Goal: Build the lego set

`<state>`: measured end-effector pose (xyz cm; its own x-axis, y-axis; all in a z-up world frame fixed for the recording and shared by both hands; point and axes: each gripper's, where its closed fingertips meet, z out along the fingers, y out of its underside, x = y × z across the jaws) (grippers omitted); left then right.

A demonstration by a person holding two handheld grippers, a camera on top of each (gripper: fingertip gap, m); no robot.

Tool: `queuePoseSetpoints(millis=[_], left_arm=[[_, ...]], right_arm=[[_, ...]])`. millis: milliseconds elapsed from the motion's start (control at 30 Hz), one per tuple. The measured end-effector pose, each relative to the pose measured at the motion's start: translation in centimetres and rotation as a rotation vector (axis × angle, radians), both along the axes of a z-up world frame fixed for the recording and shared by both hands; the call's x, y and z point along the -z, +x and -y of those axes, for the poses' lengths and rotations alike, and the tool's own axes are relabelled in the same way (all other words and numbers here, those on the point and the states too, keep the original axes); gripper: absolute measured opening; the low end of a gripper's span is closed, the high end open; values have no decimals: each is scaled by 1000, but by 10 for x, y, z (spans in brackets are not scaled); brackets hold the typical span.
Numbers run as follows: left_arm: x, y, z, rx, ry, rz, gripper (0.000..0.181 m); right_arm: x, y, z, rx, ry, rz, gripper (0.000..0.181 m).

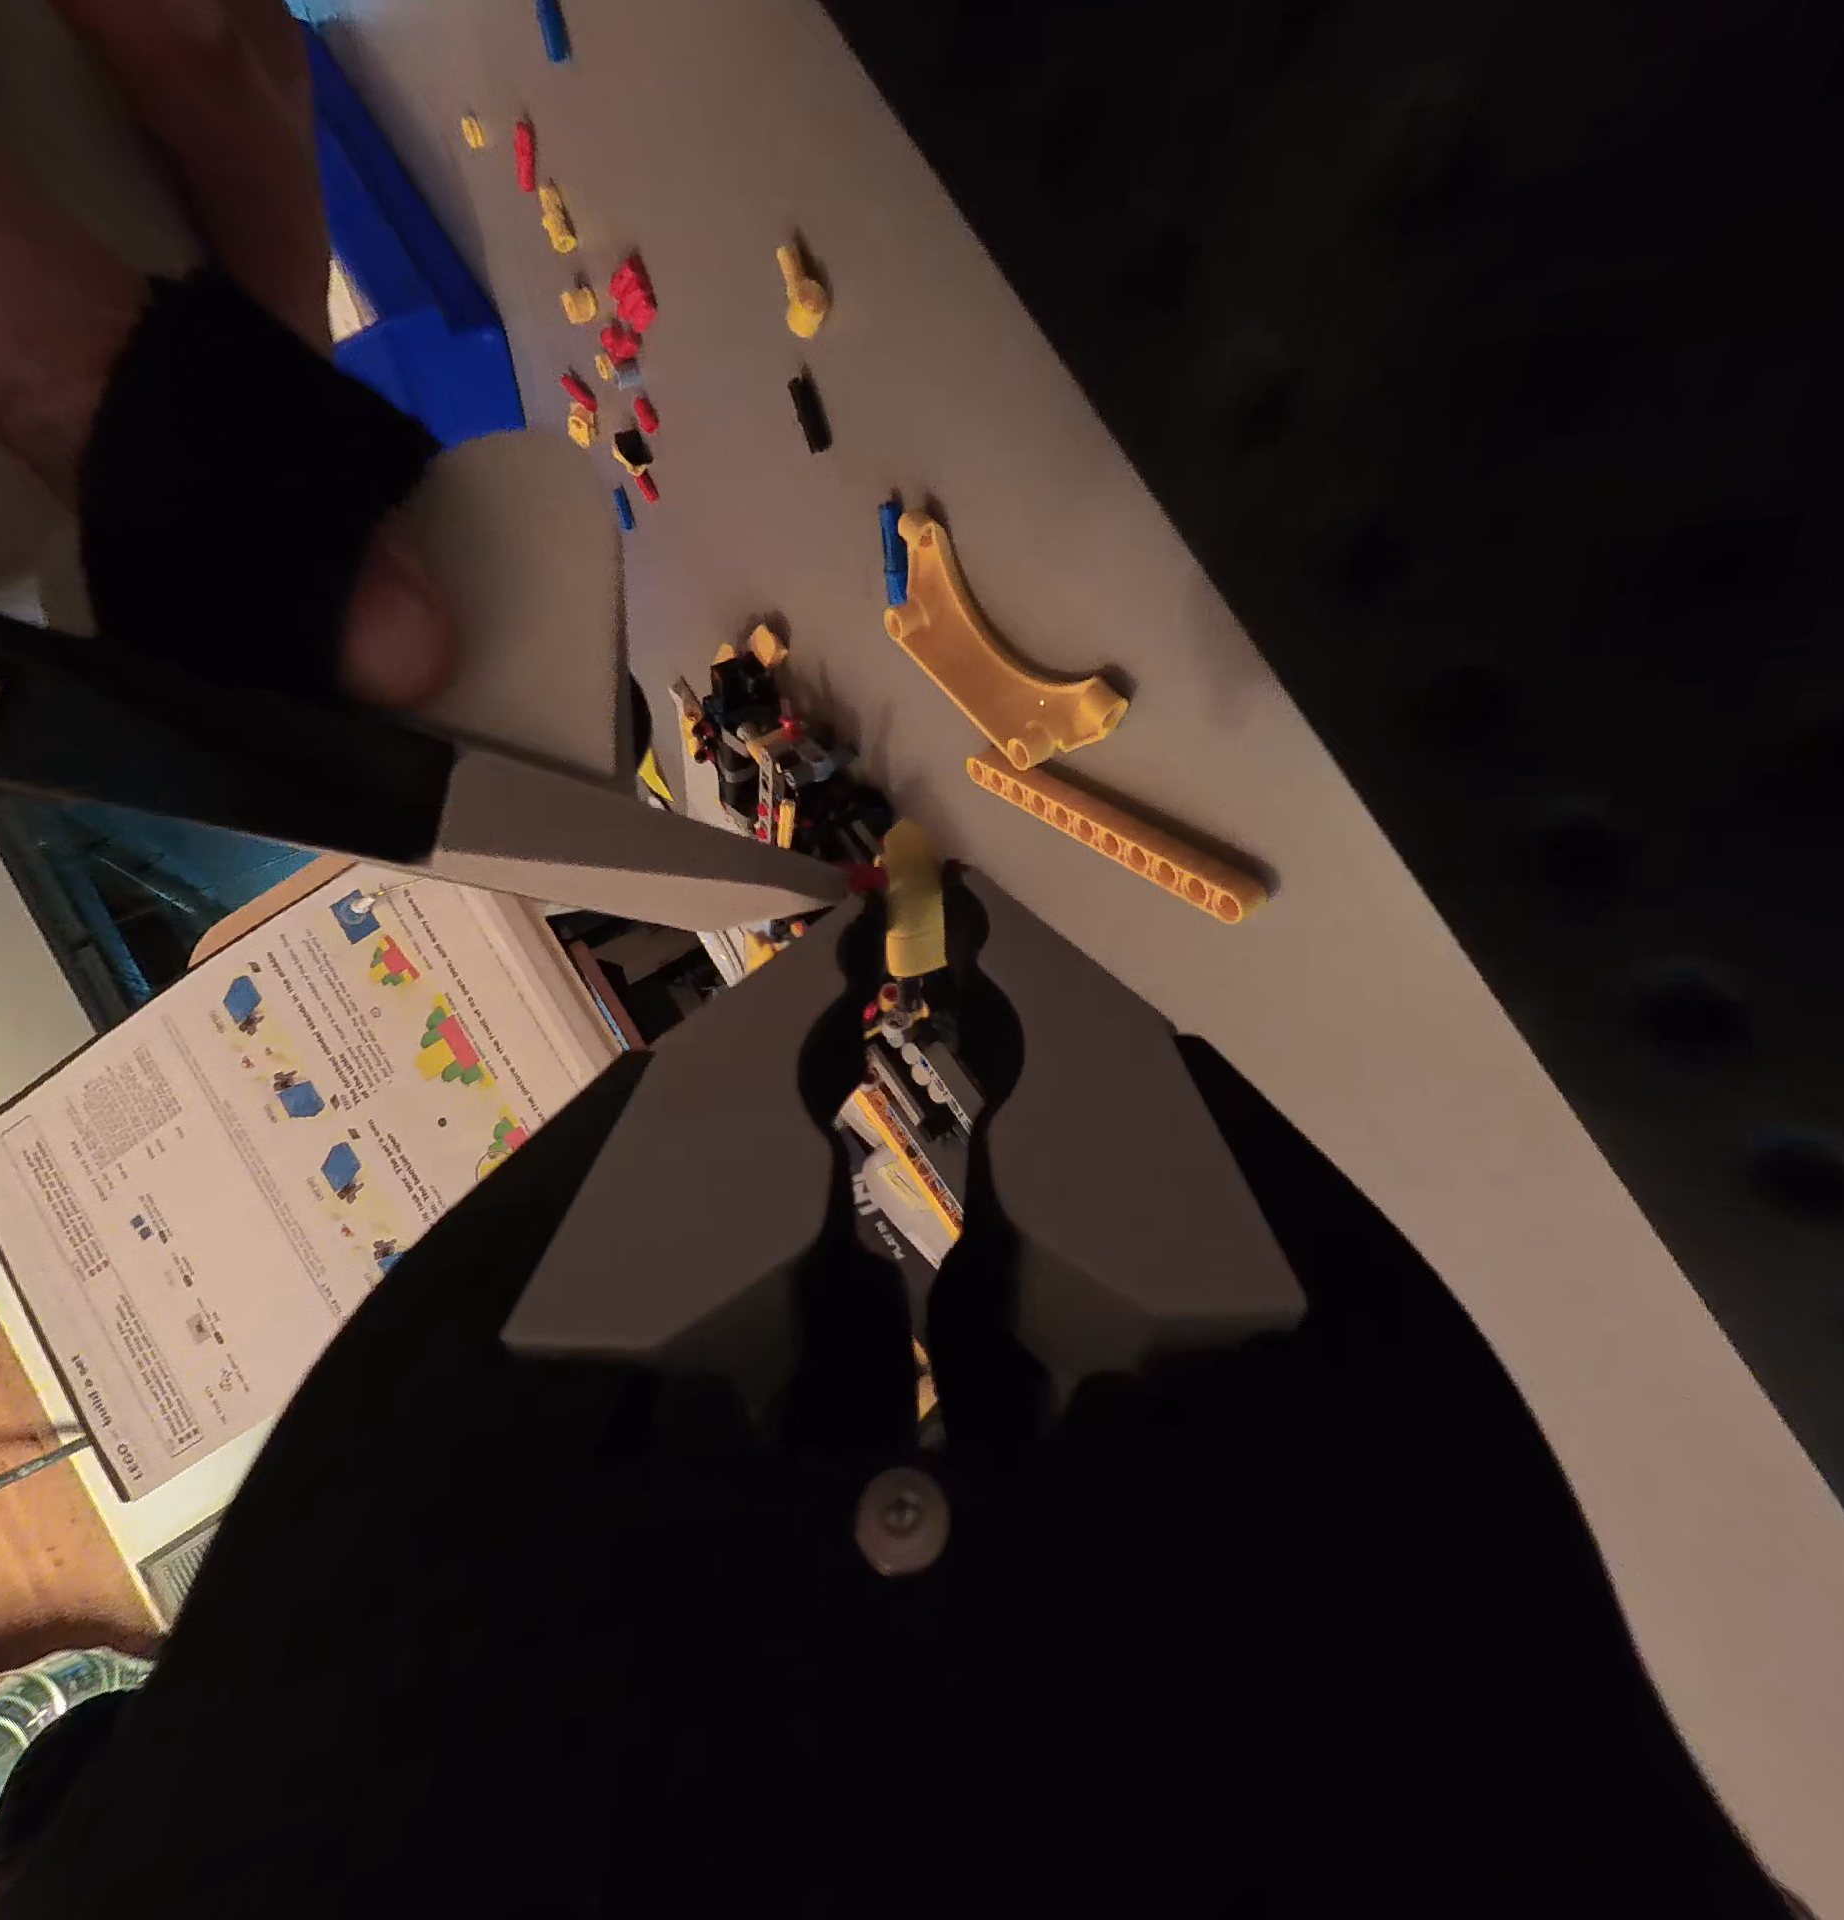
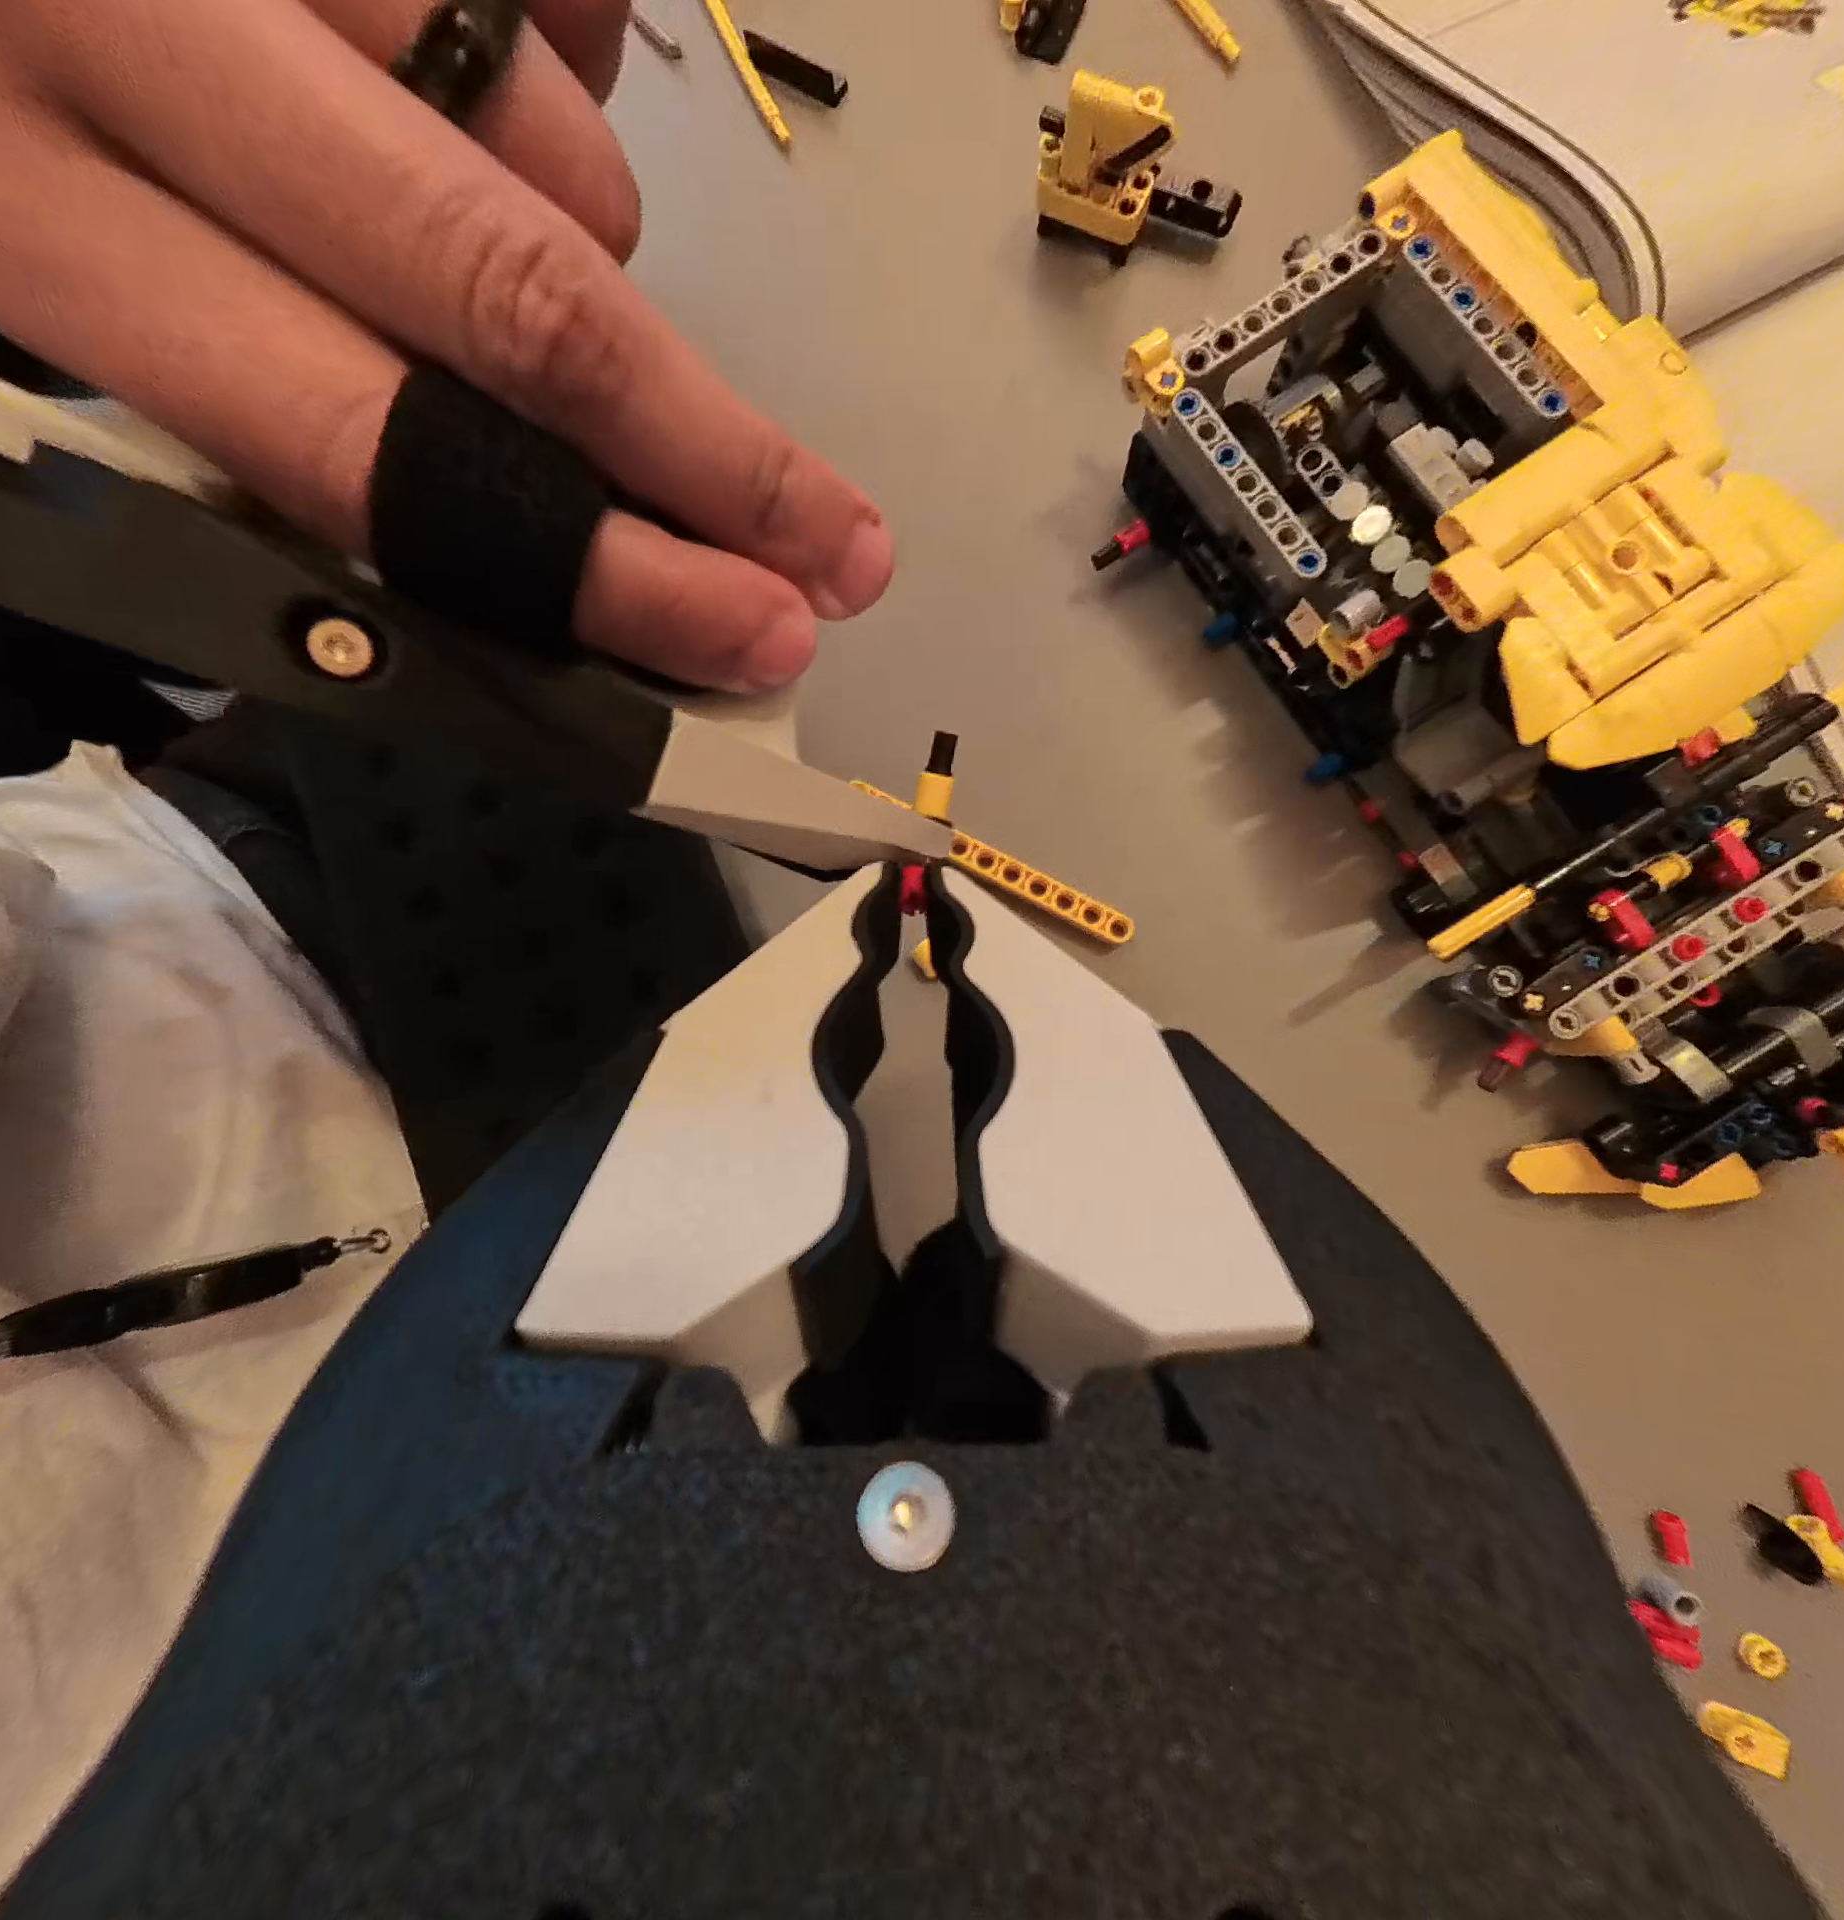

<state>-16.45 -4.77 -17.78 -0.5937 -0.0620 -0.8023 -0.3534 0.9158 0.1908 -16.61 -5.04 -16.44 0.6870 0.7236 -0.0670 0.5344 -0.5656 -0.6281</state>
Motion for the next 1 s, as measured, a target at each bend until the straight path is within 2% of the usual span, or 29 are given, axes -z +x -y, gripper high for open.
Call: queuePoseSetpoints(millis=[267, 367, 633, 767, 900, 1000], left_arm=[[1, -4, 0, -18, -37, -35, 10], [-1, -4, 0, -11, -34, -13, 10], [0, -5, 9, 32, -65, 9, 10], [5, -6, 11, 18, -126, -1, 10], [15, -7, 17, 13, -194, -23, 10], [21, -6, 21, -11, -315, -37, 11]], right_arm=[[5, -1, -3, 7, 19, 118, 4], [2, -1, -4, -26, 45, 84, 4], [5, -3, 6, -276, 68, -34, 4], [10, -5, 7, -322, 9, -142, 4], [20, -6, 11, -350, -135, -259, 4], [26, -5, 14, -386, -208, -282, 4]])
